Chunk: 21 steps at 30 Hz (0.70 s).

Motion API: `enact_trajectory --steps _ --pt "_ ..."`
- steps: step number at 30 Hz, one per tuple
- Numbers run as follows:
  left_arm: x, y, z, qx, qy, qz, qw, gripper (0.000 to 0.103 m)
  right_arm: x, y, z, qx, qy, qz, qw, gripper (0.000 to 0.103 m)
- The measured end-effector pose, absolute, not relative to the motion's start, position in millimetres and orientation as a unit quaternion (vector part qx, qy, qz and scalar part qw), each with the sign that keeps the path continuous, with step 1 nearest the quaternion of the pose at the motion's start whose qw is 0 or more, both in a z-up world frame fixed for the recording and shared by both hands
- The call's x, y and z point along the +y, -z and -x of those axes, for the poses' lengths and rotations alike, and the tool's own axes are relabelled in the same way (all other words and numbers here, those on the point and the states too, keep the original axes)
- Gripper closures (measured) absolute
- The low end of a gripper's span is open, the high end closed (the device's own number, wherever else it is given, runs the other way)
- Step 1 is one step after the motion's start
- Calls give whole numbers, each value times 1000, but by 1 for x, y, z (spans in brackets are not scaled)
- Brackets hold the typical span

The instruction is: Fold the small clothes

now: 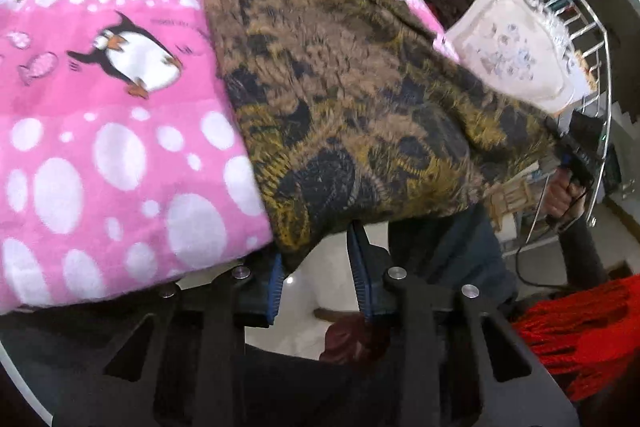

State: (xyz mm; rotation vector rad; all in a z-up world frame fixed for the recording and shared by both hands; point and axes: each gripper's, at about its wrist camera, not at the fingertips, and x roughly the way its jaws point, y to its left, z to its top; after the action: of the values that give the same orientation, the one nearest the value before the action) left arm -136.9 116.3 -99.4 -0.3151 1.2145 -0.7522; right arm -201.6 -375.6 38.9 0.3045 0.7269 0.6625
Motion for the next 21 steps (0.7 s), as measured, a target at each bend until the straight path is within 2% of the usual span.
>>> enact_trajectory --steps 4,5,6,10,15,21 --pt "108 104 139 571 340 118 738 75 -374 -39 202 349 -315 -145 871 100" --pt "113 102 139 565 337 120 743 81 -375 -38 202 349 -315 -144 871 100" --pt "116 98 140 558 335 125 749 102 -375 -38 202 349 -315 -144 871 100" --pt "130 70 157 524 356 141 761 101 -381 -38 205 348 -314 -142 872 100" --pt "169 9 172 446 373 187 792 101 -386 -38 211 343 -318 -139 873 100" --pt "197 -51 184 383 406 186 809 101 -367 -53 221 335 -372 -102 860 100"
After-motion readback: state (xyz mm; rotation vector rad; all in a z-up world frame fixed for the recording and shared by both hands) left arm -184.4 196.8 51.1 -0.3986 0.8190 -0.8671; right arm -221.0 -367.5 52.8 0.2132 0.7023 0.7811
